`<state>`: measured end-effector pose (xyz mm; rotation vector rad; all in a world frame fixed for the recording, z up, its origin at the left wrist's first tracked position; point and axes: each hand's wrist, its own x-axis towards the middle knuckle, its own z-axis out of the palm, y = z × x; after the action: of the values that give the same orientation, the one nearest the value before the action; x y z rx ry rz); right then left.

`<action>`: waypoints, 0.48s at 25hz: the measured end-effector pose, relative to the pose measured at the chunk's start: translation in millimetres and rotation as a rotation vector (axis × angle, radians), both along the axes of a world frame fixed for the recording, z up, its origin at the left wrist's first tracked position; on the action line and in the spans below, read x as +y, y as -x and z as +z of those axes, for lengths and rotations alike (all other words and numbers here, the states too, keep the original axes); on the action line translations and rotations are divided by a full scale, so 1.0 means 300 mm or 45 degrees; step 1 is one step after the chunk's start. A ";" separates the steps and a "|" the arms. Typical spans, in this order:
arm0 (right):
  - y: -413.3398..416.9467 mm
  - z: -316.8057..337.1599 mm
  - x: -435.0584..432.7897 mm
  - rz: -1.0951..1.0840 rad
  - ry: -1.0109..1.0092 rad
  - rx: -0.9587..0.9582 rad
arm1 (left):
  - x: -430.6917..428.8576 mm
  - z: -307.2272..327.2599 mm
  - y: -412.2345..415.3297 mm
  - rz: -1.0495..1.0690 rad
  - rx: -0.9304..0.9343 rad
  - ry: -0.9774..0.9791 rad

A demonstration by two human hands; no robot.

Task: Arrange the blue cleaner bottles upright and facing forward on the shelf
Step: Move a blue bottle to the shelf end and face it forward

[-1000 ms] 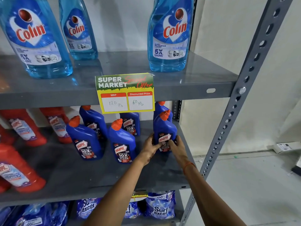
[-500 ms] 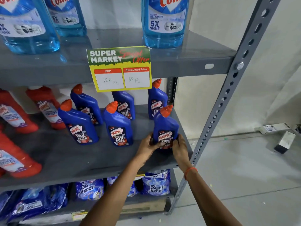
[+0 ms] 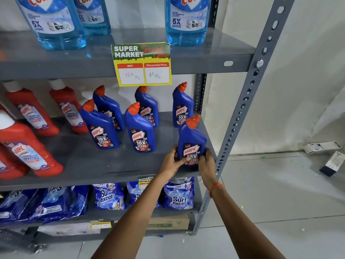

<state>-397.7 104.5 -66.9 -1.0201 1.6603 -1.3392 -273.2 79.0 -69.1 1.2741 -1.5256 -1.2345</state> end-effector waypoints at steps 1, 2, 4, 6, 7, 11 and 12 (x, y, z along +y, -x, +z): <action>-0.003 0.008 0.005 0.001 -0.005 -0.001 | 0.008 0.010 0.001 -0.003 -0.044 0.002; -0.006 0.010 0.008 -0.001 0.003 -0.012 | 0.011 0.014 0.004 -0.006 -0.060 0.007; -0.014 0.018 0.009 -0.010 0.011 -0.033 | 0.009 0.022 0.005 0.003 -0.087 0.007; -0.019 0.028 0.014 -0.014 -0.001 -0.044 | 0.008 0.021 0.004 0.007 -0.090 0.005; -0.021 0.035 0.018 -0.013 -0.017 -0.051 | 0.014 0.032 0.004 0.013 -0.110 -0.001; -0.051 0.038 0.011 -0.136 -0.028 -0.087 | 0.035 0.040 0.001 0.015 -0.099 0.021; -0.073 0.045 0.018 -0.226 0.002 -0.079 | 0.042 0.044 -0.010 0.013 -0.077 0.036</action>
<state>-375.8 109.9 -53.3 -0.8385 1.7354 -1.4717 -270.1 91.5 -55.9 1.3099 -1.5725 -1.1738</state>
